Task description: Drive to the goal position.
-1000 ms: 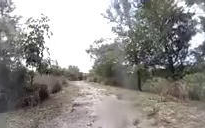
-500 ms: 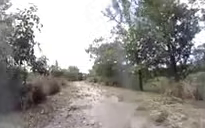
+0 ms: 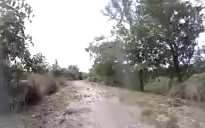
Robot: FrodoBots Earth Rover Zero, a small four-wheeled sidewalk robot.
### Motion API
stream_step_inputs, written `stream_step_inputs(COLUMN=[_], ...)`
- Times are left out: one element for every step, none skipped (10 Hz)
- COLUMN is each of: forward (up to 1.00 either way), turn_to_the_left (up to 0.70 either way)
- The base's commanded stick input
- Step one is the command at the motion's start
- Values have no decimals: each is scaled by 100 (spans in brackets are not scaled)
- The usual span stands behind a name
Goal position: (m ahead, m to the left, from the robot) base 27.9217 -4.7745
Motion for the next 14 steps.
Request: stream_step_inputs(forward=[45,45,45,45,45,45,45,45,45,45,45,45,45,45], turn_to_the_left=[0,0,0,0,0,0,0,0,0,0,0,0,0,0])
